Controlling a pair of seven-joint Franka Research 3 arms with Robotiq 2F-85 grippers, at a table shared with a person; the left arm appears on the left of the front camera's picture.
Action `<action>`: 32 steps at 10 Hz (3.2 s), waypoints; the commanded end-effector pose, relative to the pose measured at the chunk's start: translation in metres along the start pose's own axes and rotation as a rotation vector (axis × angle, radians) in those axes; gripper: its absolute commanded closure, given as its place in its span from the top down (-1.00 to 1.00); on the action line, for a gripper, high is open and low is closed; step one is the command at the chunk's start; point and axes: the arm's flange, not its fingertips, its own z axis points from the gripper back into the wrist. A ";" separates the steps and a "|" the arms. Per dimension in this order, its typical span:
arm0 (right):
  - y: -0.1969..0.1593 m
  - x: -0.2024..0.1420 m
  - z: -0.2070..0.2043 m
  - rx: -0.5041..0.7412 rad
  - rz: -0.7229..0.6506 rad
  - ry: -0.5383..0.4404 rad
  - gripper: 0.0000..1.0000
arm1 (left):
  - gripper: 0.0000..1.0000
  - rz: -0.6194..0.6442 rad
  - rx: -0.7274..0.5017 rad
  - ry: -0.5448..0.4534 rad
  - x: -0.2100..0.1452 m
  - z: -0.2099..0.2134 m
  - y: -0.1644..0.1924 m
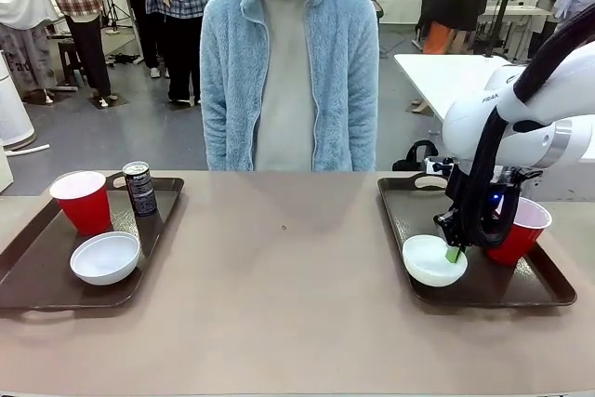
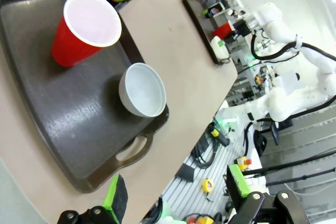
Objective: Prepare tableware on both trays.
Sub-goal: Pick up a Picnic Bowl from the table and place it on a Handle tray.
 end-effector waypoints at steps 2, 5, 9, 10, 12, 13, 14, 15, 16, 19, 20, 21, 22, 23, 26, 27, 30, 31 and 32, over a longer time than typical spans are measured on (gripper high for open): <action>0.013 -0.003 0.010 -0.042 0.004 -0.028 1.00 | 1.00 -0.006 -0.006 -0.011 -0.001 0.001 -0.002; 0.020 -0.015 0.028 -0.072 -0.012 -0.054 0.97 | 1.00 -0.006 -0.006 -0.011 -0.001 0.001 -0.002; 0.055 -0.067 0.091 -0.170 -0.046 -0.095 0.99 | 1.00 -0.006 -0.006 -0.011 -0.001 0.001 -0.002; 0.067 -0.078 0.106 -0.199 -0.058 -0.092 1.00 | 1.00 -0.006 -0.006 -0.011 -0.001 0.001 -0.002; 0.055 -0.063 0.097 -0.158 -0.028 -0.102 1.00 | 1.00 -0.006 -0.006 -0.011 -0.001 0.001 -0.002; 0.055 -0.063 0.097 -0.158 -0.028 -0.102 1.00 | 1.00 -0.006 -0.006 -0.011 -0.001 0.001 -0.002; 0.055 -0.063 0.097 -0.158 -0.028 -0.102 1.00 | 1.00 -0.006 -0.006 -0.011 -0.001 0.001 -0.002; 0.055 -0.063 0.097 -0.158 -0.028 -0.102 1.00 | 1.00 -0.006 -0.006 -0.011 -0.001 0.001 -0.002; 0.055 -0.063 0.097 -0.158 -0.028 -0.102 1.00 | 1.00 -0.006 -0.006 -0.011 -0.001 0.001 -0.002; 0.055 -0.063 0.097 -0.158 -0.028 -0.102 1.00 | 1.00 -0.006 -0.006 -0.011 -0.001 0.001 -0.002; 0.055 -0.063 0.097 -0.158 -0.028 -0.102 1.00 | 1.00 -0.006 -0.006 -0.011 -0.001 0.001 -0.002; 0.055 -0.063 0.097 -0.158 -0.028 -0.102 1.00 | 1.00 -0.006 -0.006 -0.011 -0.001 0.001 -0.002; 0.057 -0.064 0.096 -0.159 -0.045 -0.091 1.00 | 1.00 -0.006 -0.006 -0.011 -0.001 0.001 -0.002; 0.035 -0.104 0.114 0.262 0.027 -0.171 1.00 | 1.00 -0.006 -0.006 -0.011 -0.001 0.001 -0.002; -0.056 -0.165 0.145 0.821 -0.004 -0.426 1.00 | 1.00 -0.006 -0.006 -0.011 -0.001 0.001 -0.002; -0.088 -0.187 0.140 0.938 0.069 -0.498 1.00 | 1.00 -0.006 -0.006 -0.011 -0.001 0.001 -0.002; -0.157 -0.224 0.097 1.191 0.031 -0.584 1.00 | 1.00 -0.006 -0.006 -0.011 -0.001 0.001 -0.002; -0.176 -0.227 0.083 1.238 -0.020 -0.619 1.00 | 1.00 -0.006 -0.006 -0.011 -0.001 0.001 -0.002; -0.192 -0.231 0.071 1.276 -0.059 -0.630 1.00 | 1.00 -0.006 -0.006 -0.011 -0.001 0.001 -0.002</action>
